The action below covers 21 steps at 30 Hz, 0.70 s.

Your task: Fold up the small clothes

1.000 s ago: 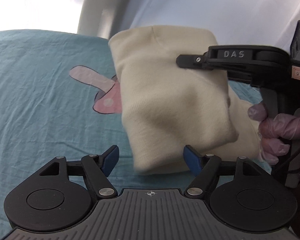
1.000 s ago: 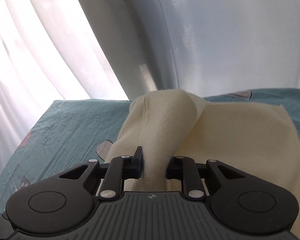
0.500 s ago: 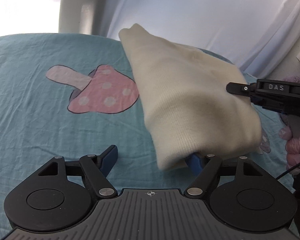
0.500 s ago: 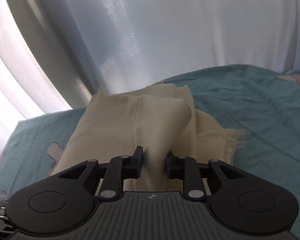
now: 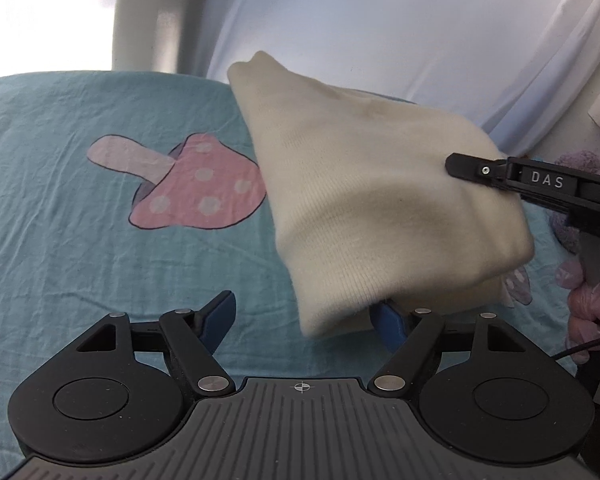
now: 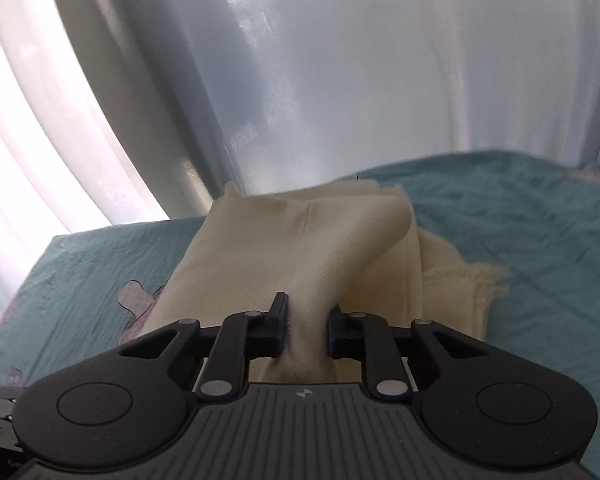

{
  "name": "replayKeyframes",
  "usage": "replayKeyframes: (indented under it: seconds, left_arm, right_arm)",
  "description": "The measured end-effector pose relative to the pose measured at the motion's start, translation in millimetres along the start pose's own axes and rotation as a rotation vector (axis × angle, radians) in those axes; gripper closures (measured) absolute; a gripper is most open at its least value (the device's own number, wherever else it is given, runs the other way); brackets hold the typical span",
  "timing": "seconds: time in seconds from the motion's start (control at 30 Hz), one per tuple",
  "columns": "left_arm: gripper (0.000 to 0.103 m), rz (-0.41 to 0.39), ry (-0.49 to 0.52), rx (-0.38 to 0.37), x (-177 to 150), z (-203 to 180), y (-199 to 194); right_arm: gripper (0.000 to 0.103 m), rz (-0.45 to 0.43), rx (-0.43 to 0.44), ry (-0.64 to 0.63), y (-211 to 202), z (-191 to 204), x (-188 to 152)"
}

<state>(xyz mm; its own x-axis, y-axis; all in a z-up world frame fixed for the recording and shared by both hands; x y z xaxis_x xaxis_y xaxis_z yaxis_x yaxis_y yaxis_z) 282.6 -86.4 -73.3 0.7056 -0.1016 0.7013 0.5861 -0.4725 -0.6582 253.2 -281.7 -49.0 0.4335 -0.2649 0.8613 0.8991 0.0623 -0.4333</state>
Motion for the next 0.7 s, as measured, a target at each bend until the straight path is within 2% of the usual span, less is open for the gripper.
replayKeyframes:
  seconds: [0.13, 0.23, 0.3, 0.33, 0.4, 0.43, 0.5, 0.53, 0.6, 0.7]
  left_arm:
    - [0.024, 0.001, -0.019, -0.022, 2, 5, -2]
    - [0.024, 0.006, -0.041, -0.041, 3, 8, -2]
    - [0.024, 0.016, -0.047, -0.041, 4, 8, -2]
    - [0.024, 0.022, -0.049, -0.041, 5, 9, -3]
    - [0.024, 0.024, -0.053, -0.045, 10, 12, -9]
    - [0.024, 0.020, -0.060, -0.051, 13, 14, -13]
    - [0.023, -0.017, -0.085, -0.058, 23, 19, -24]
    - [0.023, -0.045, -0.098, -0.053, 30, 22, -29]
    - [0.021, -0.091, -0.121, -0.043, 43, 26, -32]
    - [0.021, -0.111, -0.164, -0.024, 56, 27, -26]
  right_arm:
    - [0.090, -0.102, -0.088, -0.091, -22, 4, 11]
    - [0.091, -0.091, -0.160, -0.062, -22, -17, 4]
    - [0.091, -0.027, -0.203, -0.082, -8, -30, -10]
    - [0.089, 0.026, -0.202, -0.070, -2, -38, -19]
    - [0.082, 0.002, -0.203, -0.050, -9, -42, -16]
    - [0.073, -0.012, -0.214, -0.038, -15, -43, -11]
    - [0.070, -0.079, -0.236, -0.047, -30, -39, 0]
    - [0.070, -0.113, -0.227, -0.066, -35, -32, 5]
    - [0.070, -0.142, -0.151, -0.083, -38, -16, 11]
    - [0.075, -0.081, 0.021, -0.092, -20, 24, 4]
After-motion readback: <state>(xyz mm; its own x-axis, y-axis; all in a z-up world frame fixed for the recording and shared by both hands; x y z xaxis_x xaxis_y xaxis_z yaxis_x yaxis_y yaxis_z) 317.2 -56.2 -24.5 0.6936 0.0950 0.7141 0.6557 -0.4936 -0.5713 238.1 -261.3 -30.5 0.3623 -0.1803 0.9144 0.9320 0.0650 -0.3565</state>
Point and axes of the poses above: each gripper's, at about its wrist camera, not at the fingertips, and y roughly the way its jaws point, z to its left, x to its top, the point moved 3 cm from there along y, roughly the way its jaws point, and after that the axes turned 12 degrees about -z, right-handed, at the moved point
